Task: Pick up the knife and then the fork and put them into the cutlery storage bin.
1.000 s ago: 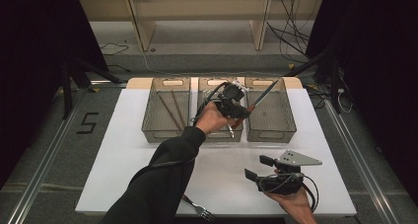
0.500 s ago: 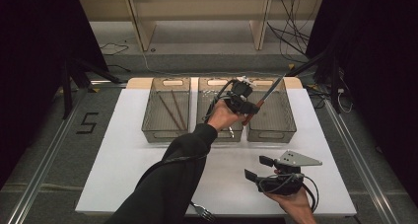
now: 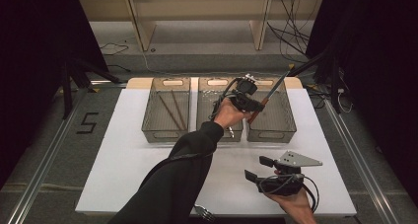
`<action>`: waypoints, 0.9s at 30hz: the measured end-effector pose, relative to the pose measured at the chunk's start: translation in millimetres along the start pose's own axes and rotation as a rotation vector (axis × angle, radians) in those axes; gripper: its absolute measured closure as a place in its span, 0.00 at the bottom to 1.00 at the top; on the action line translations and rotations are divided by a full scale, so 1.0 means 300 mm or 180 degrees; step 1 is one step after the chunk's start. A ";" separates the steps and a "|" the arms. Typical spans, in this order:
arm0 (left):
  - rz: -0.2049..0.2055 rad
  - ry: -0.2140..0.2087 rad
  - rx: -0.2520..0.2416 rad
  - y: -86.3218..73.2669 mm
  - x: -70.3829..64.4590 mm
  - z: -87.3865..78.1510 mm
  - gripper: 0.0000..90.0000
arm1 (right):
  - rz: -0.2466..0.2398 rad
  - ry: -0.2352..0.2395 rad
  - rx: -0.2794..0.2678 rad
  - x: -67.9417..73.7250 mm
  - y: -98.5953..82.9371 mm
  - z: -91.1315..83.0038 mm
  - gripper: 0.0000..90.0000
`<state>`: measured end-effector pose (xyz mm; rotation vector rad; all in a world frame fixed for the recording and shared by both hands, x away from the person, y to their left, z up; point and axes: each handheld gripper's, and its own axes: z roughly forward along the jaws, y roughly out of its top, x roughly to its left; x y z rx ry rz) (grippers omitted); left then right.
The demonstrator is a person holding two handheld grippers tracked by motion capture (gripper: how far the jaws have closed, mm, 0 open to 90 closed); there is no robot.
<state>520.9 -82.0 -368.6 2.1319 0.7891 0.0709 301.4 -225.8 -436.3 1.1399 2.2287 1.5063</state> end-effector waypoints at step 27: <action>-0.0095 -0.0019 0.0069 -0.017 -0.012 0.075 0.85 | 0.0003 0.0015 0.0003 0.001 -0.006 -0.007 0.26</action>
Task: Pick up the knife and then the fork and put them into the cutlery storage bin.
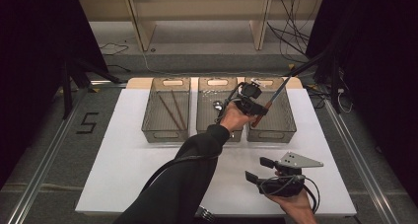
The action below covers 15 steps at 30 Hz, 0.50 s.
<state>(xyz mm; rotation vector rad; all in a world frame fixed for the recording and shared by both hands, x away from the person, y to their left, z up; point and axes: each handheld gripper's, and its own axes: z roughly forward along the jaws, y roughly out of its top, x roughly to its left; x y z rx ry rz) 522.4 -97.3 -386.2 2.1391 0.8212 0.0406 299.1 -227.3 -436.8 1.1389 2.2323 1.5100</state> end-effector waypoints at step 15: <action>-0.0252 0.0001 0.0092 -0.008 0.006 0.016 0.59 | 0.0005 0.0011 0.0019 0.001 -0.001 0.001 0.26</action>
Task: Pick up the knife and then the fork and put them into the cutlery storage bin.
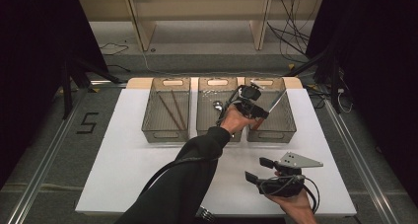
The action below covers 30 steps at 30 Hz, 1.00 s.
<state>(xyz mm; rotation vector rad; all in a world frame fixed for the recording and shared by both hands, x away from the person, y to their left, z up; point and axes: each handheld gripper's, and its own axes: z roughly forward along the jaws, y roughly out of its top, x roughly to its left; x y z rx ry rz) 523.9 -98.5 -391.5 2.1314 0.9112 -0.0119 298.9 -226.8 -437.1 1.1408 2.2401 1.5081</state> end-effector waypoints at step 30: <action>0.0706 0.0152 0.0108 -0.191 0.068 -0.426 0.23 | 0.0019 -0.0036 0.0024 -0.004 -0.001 0.010 0.26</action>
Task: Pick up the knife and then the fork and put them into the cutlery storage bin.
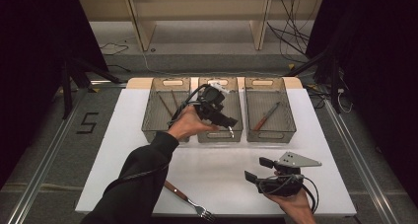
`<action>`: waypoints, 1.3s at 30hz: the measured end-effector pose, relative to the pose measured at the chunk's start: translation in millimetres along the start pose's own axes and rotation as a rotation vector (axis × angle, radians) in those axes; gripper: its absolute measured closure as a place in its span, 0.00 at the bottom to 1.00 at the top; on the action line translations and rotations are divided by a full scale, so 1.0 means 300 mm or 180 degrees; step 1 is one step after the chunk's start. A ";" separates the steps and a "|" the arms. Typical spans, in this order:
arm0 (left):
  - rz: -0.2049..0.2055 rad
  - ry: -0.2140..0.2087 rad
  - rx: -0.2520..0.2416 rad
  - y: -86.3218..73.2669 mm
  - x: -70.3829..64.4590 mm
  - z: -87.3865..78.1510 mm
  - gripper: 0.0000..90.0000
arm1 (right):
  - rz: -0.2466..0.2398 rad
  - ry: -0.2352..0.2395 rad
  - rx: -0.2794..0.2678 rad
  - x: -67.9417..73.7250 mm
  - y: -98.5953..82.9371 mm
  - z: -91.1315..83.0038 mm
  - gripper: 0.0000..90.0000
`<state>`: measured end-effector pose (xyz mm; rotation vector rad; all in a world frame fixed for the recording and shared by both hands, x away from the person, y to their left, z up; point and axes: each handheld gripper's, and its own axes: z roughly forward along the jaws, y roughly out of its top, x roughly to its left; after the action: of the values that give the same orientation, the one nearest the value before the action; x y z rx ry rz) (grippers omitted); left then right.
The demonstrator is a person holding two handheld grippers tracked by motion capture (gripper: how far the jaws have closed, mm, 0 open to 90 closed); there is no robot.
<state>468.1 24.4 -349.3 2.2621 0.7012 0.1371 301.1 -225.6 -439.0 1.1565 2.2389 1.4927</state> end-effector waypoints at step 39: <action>0.0541 0.0014 0.0756 -0.462 -0.085 -0.176 0.19 | -0.0036 -0.0009 0.0017 0.009 0.003 0.005 0.26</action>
<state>369.3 123.3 -404.7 2.5495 0.5506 0.1469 300.5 -222.5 -438.4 1.1450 2.2453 1.4806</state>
